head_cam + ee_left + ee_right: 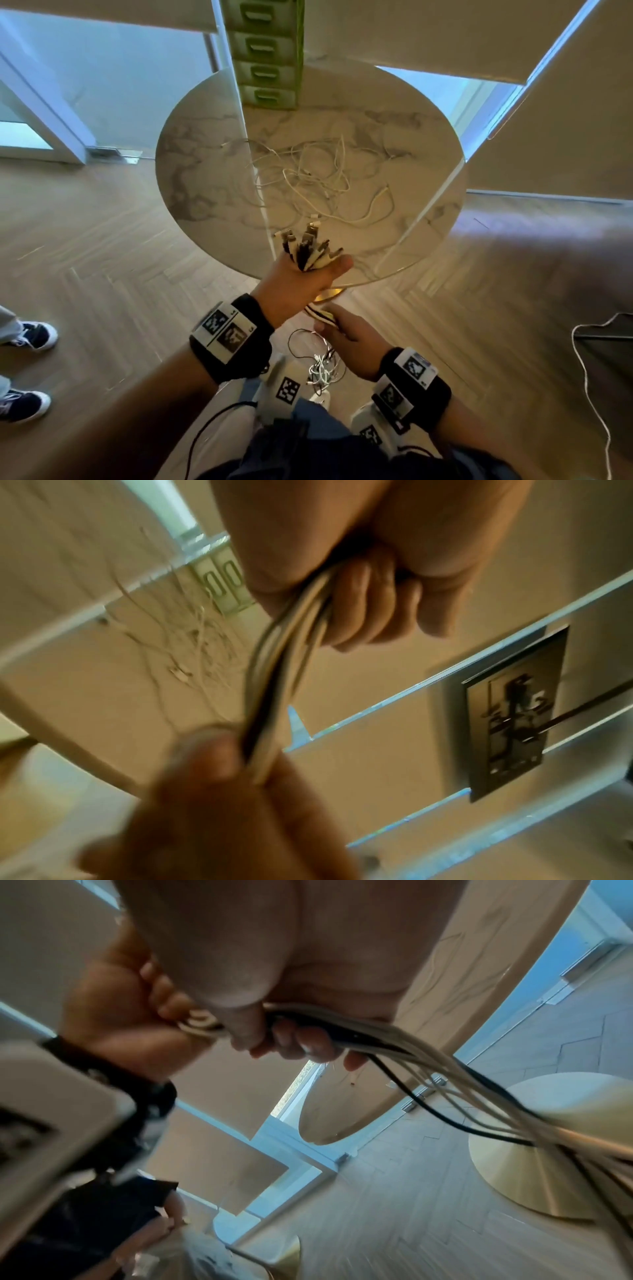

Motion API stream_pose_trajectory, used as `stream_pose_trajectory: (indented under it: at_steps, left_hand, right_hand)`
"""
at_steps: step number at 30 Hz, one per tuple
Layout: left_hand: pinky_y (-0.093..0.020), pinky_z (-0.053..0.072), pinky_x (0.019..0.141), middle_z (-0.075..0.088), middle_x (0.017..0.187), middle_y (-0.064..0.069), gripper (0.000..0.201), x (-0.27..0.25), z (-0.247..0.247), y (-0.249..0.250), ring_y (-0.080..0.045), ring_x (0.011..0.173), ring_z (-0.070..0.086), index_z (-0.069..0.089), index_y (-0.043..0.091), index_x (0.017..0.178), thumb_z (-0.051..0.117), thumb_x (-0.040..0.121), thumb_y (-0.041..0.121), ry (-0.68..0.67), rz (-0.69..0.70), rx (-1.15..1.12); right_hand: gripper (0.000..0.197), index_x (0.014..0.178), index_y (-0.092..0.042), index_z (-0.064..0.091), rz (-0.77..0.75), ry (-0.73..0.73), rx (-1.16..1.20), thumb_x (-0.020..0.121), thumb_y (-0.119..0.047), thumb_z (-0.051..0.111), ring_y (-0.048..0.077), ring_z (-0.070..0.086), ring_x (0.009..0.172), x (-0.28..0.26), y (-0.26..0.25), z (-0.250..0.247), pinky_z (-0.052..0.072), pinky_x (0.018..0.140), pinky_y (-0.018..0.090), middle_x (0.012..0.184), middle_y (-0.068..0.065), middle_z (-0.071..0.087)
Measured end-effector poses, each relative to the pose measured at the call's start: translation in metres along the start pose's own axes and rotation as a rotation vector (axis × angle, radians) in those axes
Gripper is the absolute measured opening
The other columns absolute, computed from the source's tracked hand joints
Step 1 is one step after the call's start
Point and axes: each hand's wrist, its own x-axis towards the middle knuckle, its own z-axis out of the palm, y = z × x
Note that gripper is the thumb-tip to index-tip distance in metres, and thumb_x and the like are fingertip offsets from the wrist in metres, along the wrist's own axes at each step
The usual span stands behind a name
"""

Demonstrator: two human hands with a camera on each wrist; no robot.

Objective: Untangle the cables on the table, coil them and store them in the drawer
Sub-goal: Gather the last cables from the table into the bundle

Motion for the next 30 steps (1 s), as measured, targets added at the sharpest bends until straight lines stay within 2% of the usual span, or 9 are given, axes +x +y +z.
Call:
stream_pose_trajectory:
  at_steps: [5,7,10,16,20,23,25,27,30]
  left_hand:
    - [-0.012,0.028,0.043,0.033,0.044,0.015,0.041,-0.002,0.022,0.011,-0.002,0.040,0.032,0.038,0.026,0.053,0.065,0.073,0.050,0.076,0.073,-0.007]
    - [-0.011,0.027,0.042,0.032,0.043,0.015,0.042,-0.002,0.019,0.013,-0.001,0.039,0.032,0.037,0.027,0.049,0.064,0.072,0.050,0.074,0.090,-0.039]
    - [-0.013,0.026,0.042,0.030,0.047,0.013,0.044,-0.003,0.013,0.010,-0.005,0.040,0.029,0.035,0.026,0.052,0.066,0.071,0.051,0.071,0.092,-0.049]
    - [-0.013,0.027,0.042,0.030,0.046,0.013,0.045,-0.003,0.005,0.010,-0.006,0.040,0.029,0.037,0.027,0.048,0.066,0.073,0.051,0.073,0.071,-0.034]
    - [-0.010,0.032,0.046,0.035,0.044,0.014,0.042,-0.004,-0.001,0.006,0.000,0.041,0.034,0.040,0.009,0.055,0.069,0.081,0.025,0.063,0.111,-0.035]
    - [-0.011,0.038,0.057,0.046,0.045,0.015,0.038,-0.009,-0.002,-0.005,0.004,0.047,0.045,0.041,0.014,0.055,0.070,0.080,0.014,0.053,0.055,0.106]
    - [-0.010,0.037,0.058,0.045,0.045,0.015,0.040,-0.011,-0.005,-0.011,0.003,0.048,0.045,0.040,0.017,0.054,0.071,0.080,0.017,0.056,0.023,0.141]
    - [-0.010,0.037,0.058,0.043,0.046,0.013,0.039,-0.008,-0.010,-0.008,0.002,0.048,0.043,0.040,0.016,0.054,0.070,0.077,0.023,0.087,0.055,0.124]
    - [-0.008,0.036,0.057,0.039,0.044,0.012,0.039,0.000,-0.018,0.010,0.002,0.046,0.040,0.036,0.016,0.053,0.066,0.076,0.024,0.092,0.159,0.139]
  right_hand:
    - [0.014,0.085,-0.026,0.036,-0.081,-0.028,-0.129,0.095,-0.035,0.033,-0.003,0.038,0.062,0.004,0.023,0.021,0.030,0.062,0.016,0.070,-0.014,0.039]
    - [0.015,0.089,-0.022,0.037,-0.020,-0.059,-0.177,0.095,-0.036,0.034,0.002,0.038,0.063,0.005,0.040,0.027,0.032,0.064,0.021,0.075,-0.007,0.045]
    - [0.007,0.093,-0.020,0.040,0.048,-0.097,-0.172,0.097,-0.024,0.039,0.009,0.043,0.067,0.004,0.062,0.036,0.037,0.059,0.013,0.085,0.003,0.052]
    - [0.022,0.104,-0.014,0.050,0.192,-0.184,-0.435,0.092,-0.031,0.045,0.026,0.056,0.092,0.009,0.109,0.052,0.045,0.082,0.036,0.100,0.009,0.059]
    - [0.058,0.135,-0.022,0.036,0.168,-0.171,-0.429,0.085,-0.033,0.061,0.017,0.037,0.129,0.022,0.075,0.033,0.031,0.108,0.034,0.139,-0.004,0.040]
    - [0.052,0.134,-0.016,0.040,-0.028,-0.130,-0.097,0.088,-0.027,0.061,0.001,0.042,0.115,0.025,0.007,0.015,0.034,0.098,0.018,0.128,-0.011,0.046]
    - [0.028,0.120,-0.011,0.052,-0.097,-0.116,-0.035,0.095,-0.023,0.048,0.009,0.053,0.104,0.024,-0.017,0.014,0.044,0.092,0.024,0.119,0.001,0.059]
    - [0.026,0.112,-0.012,0.053,-0.096,-0.119,-0.047,0.097,-0.028,0.038,0.020,0.058,0.096,0.026,-0.012,0.023,0.047,0.087,0.032,0.109,0.009,0.063]
    - [0.021,0.095,-0.017,0.048,-0.013,-0.196,-0.149,0.090,-0.032,0.035,0.019,0.048,0.080,0.033,0.028,0.043,0.042,0.075,0.031,0.092,0.005,0.055]
